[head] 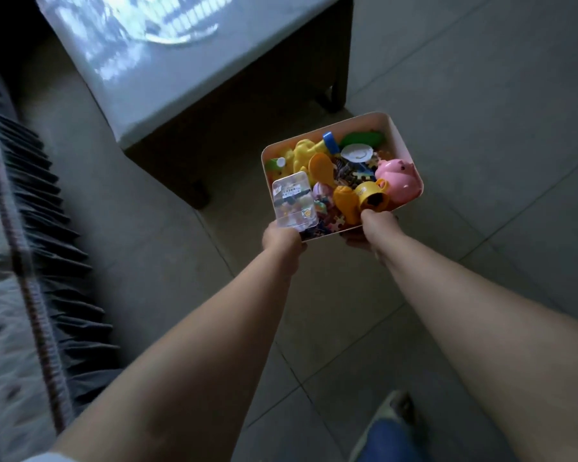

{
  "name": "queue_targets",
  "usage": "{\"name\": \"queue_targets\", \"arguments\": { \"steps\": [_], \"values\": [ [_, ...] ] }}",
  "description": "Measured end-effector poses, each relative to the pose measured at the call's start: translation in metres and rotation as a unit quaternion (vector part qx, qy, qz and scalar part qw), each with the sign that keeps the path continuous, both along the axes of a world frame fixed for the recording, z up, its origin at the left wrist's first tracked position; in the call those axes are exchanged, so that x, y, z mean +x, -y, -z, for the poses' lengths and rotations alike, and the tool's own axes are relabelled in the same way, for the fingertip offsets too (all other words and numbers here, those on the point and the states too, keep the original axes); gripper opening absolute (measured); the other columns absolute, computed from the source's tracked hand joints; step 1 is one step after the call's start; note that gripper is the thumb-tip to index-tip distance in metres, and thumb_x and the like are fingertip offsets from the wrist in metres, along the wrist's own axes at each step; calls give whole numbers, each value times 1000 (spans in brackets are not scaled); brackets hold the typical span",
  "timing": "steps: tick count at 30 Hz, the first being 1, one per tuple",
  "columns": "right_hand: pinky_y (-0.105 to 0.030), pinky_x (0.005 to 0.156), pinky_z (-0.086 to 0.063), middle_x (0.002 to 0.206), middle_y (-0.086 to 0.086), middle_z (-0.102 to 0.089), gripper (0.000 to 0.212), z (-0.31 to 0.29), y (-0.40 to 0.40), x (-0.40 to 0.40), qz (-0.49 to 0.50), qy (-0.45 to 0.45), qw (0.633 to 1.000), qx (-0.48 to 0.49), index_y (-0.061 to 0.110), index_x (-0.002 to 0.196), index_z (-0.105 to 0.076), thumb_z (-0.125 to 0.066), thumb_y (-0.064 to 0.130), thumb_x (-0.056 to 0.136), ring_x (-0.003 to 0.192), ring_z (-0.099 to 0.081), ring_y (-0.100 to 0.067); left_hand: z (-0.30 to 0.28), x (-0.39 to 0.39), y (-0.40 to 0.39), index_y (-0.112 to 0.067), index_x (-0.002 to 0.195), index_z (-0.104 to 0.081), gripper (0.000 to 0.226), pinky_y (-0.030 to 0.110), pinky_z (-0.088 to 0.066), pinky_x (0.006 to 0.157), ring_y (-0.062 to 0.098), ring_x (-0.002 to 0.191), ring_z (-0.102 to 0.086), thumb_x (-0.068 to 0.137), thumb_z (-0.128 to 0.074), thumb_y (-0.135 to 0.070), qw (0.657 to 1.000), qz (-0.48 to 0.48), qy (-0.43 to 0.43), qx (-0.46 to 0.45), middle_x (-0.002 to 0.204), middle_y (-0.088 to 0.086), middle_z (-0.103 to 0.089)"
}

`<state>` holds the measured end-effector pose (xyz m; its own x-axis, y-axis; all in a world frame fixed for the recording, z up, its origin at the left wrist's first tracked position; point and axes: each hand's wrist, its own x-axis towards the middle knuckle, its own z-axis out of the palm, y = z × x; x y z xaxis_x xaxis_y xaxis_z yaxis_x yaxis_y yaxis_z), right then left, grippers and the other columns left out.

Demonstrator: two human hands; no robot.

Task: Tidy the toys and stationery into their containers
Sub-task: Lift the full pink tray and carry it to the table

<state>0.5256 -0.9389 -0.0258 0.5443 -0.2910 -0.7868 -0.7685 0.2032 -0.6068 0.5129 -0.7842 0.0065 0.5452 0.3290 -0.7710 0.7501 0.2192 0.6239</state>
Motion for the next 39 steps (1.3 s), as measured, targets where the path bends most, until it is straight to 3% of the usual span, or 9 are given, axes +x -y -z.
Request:
{"name": "queue_targets", "arguments": {
  "steps": [6,15,19,22,25,28,30,34,39],
  "values": [
    [-30,43,-52,103,-23,-67,40,-68,38,76,-37,26,999,-15,0,125,-47,-40,10,86,58,-70,-28,-46,69,36,-17,105,-65,25,31,-59,70,26,89,-66,94,-46,-5,999,-45,8,-18,102,8,-65],
    [-41,61,-60,108,-23,-65,33,-106,55,228,-72,43,995,-46,0,117,-49,-40,7,87,76,-71,-34,-70,222,53,-15,106,-65,30,31,-58,68,27,91,-66,94,-43,1,999,-48,0,-18,108,11,-66],
    [-37,55,-59,104,-21,-66,39,-114,53,302,-76,38,995,-47,1,121,-48,-43,11,84,74,-72,-32,-83,297,50,-13,112,-66,27,27,-57,59,27,91,-68,93,-50,-2,999,-46,4,-18,108,11,-68],
    [-43,65,-61,99,-17,-68,44,-113,50,360,-83,37,995,-50,5,117,-50,-45,19,75,74,-72,-33,-92,355,46,-12,110,-67,20,21,-53,46,26,88,-68,92,-58,-10,1000,-17,5,7,105,11,-69],
    [-43,69,-60,99,-13,-66,56,-113,48,409,-95,31,992,-82,7,118,-51,-46,28,66,82,-69,-33,-91,406,44,-9,109,-67,20,31,-60,71,27,87,-68,90,-61,-10,999,-14,-13,29,102,11,-68],
    [-26,51,-42,109,-13,-62,43,-122,51,460,-135,25,984,-113,7,122,-48,-48,24,83,89,-62,-29,-84,459,46,-8,113,-65,24,41,-55,90,29,95,-65,93,-52,-5,998,-39,-44,24,95,10,-66],
    [-26,52,-40,111,-14,-61,42,-120,54,500,-155,36,980,-118,5,124,-48,-47,23,86,89,-60,-28,-80,494,48,-7,116,-61,25,41,-56,88,28,101,-62,96,-46,-2,996,-70,-51,8,97,10,-61],
    [-43,71,-61,110,-14,-61,48,-113,58,584,-169,32,983,-59,8,127,-43,-47,21,81,86,-67,-31,-82,557,60,-9,123,-55,29,33,-59,65,30,103,-60,97,-44,0,992,-122,-32,-6,118,13,-57],
    [-42,76,-60,97,-13,-60,33,-109,60,681,-210,22,975,-68,11,121,-33,-45,14,90,81,-68,-29,-64,630,70,1,133,-49,39,28,-57,62,19,81,-61,95,-42,4,989,-143,-27,-1,122,16,-59]
  ]
}}
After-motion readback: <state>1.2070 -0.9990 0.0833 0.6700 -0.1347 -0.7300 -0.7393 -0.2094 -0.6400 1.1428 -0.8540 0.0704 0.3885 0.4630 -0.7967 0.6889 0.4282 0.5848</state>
